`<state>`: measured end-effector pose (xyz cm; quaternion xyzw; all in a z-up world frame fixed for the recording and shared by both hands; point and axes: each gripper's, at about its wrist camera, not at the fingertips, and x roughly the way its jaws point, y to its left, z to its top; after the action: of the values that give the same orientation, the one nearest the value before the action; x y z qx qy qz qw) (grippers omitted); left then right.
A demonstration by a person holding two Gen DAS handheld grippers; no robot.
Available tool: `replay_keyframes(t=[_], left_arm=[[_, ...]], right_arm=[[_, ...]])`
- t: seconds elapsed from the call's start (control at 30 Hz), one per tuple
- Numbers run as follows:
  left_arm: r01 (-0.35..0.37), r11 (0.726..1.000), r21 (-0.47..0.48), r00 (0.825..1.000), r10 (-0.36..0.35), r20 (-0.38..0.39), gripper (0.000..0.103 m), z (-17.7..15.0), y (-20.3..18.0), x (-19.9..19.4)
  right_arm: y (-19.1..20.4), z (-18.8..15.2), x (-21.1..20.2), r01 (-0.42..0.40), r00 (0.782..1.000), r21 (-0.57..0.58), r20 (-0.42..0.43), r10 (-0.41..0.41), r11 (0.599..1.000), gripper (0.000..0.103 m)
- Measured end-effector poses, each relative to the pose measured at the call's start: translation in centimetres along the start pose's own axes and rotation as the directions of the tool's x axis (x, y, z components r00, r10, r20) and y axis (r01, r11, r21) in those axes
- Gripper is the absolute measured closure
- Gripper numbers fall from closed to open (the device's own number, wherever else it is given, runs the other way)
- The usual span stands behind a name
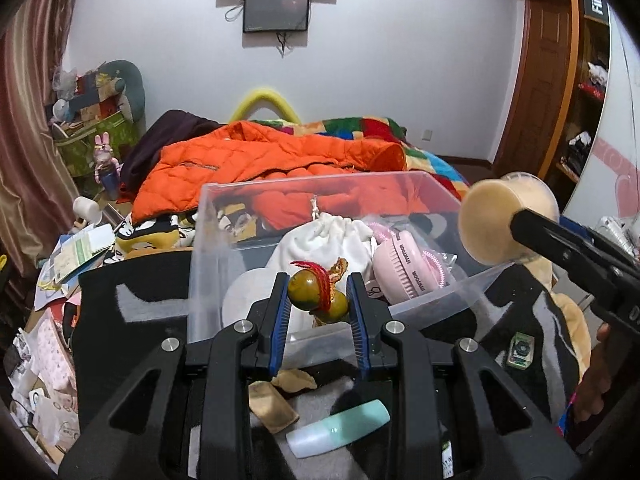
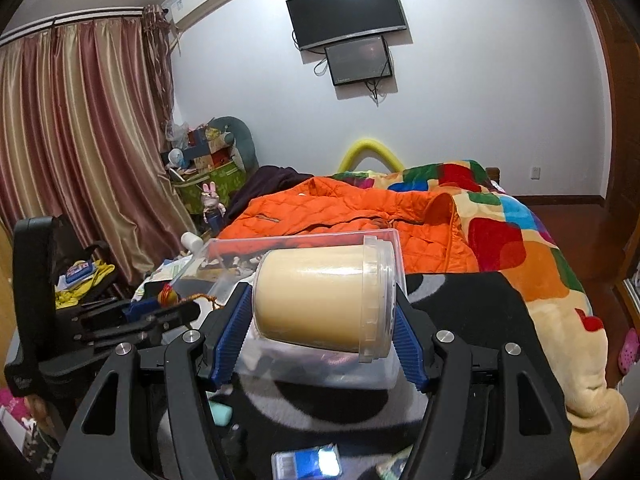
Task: Organize objects
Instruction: 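Lift and carry jar and gourd ornament over the clear box, then open right tool releasing jar into box while left tool releases gourd ornament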
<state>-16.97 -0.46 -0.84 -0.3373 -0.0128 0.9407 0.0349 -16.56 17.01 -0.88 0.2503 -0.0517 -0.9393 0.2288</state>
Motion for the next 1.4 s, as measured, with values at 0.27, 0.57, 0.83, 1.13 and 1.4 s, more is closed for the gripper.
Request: replay_keyframes(t=[0.27, 0.57, 0.83, 1.13, 1.4], left_arm=[[0.028, 1.000, 0.010, 0.999, -0.027, -0.026, 0.075, 0.4, -0.7, 1.5], [0.045, 0.999, 0.003, 0.998, -0.045, -0.047, 0.075, 0.2, -0.8, 2.6], [0.040, 0.999, -0.004, 0.998, -0.040, -0.038, 0.069, 0.1, -0.6, 2.3], [0.038, 0.999, -0.008, 0.999, -0.038, -0.021, 0.061, -0.2, -0.5, 1.2], [0.018, 1.000, -0.019, 1.000, -0.018, 0.013, 0.054, -1.2, 0.5, -1.6]], right_arm=[[-0.6, -0.2, 2.8, -0.017, 0.999, 0.023, -0.051, 0.018, 1.000, 0.041], [-1.0, -0.8, 4.3, 0.013, 0.996, 0.012, -0.090, -0.012, 1.000, 0.041], [-2.0, -1.1, 4.6, 0.031, 0.992, 0.023, -0.122, -0.028, 0.999, 0.040], [-1.8, -0.9, 3.5, 0.047, 0.994, 0.024, -0.104, -0.044, 0.999, 0.038], [-0.7, -0.9, 0.9, 0.041, 0.997, -0.013, -0.065, -0.042, 0.999, 0.038]])
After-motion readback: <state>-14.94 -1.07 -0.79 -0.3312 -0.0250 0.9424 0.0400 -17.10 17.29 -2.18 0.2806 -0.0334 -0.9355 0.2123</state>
